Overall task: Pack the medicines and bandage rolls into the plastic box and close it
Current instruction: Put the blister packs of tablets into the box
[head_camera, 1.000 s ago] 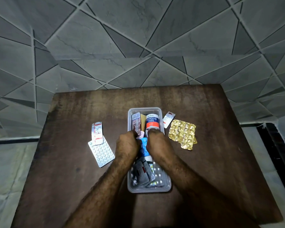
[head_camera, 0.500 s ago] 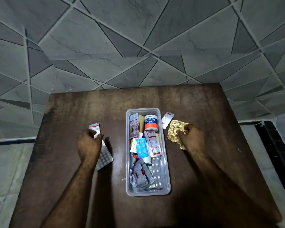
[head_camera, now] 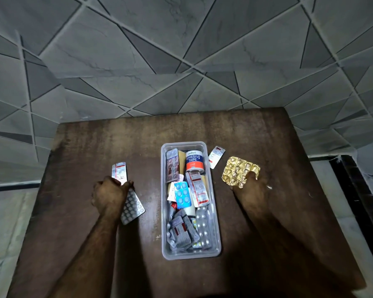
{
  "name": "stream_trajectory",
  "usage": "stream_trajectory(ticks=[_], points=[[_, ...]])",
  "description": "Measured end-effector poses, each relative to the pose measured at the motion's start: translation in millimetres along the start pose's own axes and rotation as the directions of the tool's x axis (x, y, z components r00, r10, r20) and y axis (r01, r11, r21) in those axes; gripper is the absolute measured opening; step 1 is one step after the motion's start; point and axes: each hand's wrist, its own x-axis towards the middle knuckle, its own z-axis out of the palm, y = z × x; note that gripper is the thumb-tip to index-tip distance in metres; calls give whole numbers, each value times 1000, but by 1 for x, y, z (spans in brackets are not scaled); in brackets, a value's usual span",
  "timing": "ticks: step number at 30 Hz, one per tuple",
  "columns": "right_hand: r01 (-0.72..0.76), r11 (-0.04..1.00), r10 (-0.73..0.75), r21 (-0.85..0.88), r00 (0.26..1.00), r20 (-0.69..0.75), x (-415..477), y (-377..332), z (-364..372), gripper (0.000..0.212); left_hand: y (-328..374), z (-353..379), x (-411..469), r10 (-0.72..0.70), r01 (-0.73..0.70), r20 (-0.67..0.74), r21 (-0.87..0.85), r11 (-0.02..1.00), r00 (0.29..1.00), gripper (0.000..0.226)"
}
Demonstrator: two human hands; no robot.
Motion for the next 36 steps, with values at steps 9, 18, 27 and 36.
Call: stream_trajectory(ticks=[9, 18, 27, 36], points=[[-47, 990, 51, 133, 998, -29, 8, 11, 8, 37, 4, -5, 3, 29, -28, 16, -69, 997, 999, 40], [-175, 870, 214, 461, 976, -33, 3, 3, -15, 20, 11, -19, -10, 96, -98, -22, -200, 975, 995, 46], [-229, 519, 297, 823, 952, 77, 5, -3, -43, 25, 37, -38, -52, 193, -199, -51, -361, 911, 980, 38], [-116, 409, 74, 905, 993, 94, -20, -51, -60, 22, 60, -44, -117, 349, -326, 28, -296, 898, 937, 39]])
